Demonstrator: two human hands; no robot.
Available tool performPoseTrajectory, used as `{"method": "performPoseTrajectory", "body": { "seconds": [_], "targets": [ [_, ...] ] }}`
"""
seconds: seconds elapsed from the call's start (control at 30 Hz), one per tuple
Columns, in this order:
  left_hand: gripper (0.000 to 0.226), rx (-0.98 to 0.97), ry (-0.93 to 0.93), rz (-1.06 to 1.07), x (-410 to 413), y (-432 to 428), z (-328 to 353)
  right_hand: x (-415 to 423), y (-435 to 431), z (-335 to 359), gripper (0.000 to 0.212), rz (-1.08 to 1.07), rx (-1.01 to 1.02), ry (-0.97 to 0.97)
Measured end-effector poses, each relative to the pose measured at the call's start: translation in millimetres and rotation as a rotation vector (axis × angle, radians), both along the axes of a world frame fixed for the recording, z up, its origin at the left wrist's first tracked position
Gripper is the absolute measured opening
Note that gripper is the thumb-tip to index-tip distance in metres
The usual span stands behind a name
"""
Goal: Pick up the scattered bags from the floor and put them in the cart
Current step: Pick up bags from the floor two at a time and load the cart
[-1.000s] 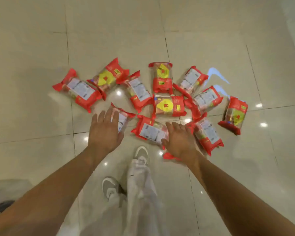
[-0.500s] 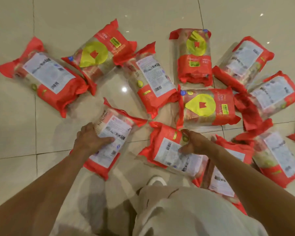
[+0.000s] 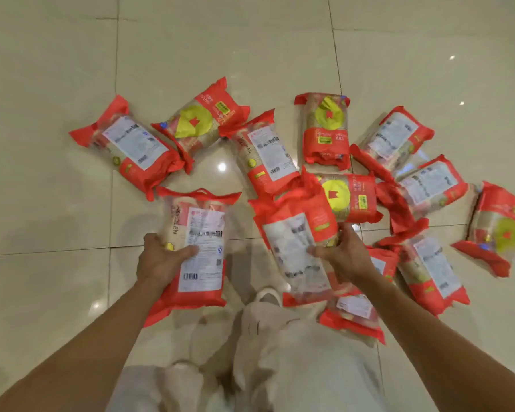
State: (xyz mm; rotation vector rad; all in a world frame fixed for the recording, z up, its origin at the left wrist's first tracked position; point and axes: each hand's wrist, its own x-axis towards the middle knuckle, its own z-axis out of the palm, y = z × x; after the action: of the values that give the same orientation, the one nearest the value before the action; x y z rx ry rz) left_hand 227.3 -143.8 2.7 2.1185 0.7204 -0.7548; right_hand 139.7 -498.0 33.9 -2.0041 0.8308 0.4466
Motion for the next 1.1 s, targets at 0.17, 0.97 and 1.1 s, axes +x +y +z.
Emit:
{"method": "performPoseTrajectory", "body": {
  "seconds": [0.17,0.97,1.1],
  "targets": [
    [0.074,-0.253,-0.200,0.237,-16.3,14.2,247.7,0.4,21.2,234.3,0.060,-0.170,0.158,-0.157],
    [0.071,0.074,-0.943,0.986,-479.7,309.5,825.7,-168.4,465.7,742.5,0.062,0.685,0.683,-0.479],
    [0.093,0.177,-0.938,1.145,-569.9,365.1,830.5,-227.1,551.1,755.5,0.053,0.830,0.743,-0.444]
  ]
}}
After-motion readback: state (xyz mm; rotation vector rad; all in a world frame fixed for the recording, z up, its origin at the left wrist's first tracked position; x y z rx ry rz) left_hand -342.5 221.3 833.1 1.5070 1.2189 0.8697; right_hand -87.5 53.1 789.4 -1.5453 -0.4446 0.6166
